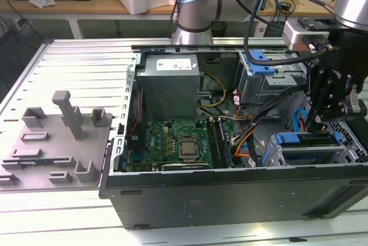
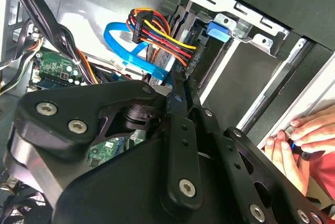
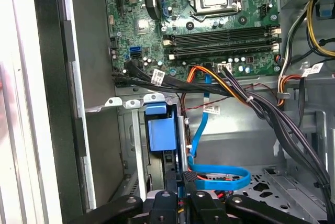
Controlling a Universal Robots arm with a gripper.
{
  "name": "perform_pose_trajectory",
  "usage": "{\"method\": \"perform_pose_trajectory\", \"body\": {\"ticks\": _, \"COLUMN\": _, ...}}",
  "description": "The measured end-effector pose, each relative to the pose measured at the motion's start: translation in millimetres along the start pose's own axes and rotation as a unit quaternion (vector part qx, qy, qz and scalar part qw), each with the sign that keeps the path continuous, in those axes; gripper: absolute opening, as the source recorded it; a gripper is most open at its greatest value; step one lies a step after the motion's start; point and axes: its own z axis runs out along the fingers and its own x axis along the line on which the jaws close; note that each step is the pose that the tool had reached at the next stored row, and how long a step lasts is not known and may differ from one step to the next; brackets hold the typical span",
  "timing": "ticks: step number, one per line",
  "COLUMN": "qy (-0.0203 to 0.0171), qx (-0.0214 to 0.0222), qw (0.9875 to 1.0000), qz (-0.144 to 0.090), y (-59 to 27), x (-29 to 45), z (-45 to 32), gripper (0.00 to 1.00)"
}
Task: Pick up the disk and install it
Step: 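Insert the second disk wire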
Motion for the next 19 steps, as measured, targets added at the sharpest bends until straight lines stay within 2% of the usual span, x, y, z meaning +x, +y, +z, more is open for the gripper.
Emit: {"method": "perform_pose_trajectory", "body": {"ticks": 19, "qy": -0.0004, "qx": 0.0007, "qw": 1.0, "qz": -0.008, "y": 0.0, "x": 0.7, "z": 1.7, "gripper": 0.16}}
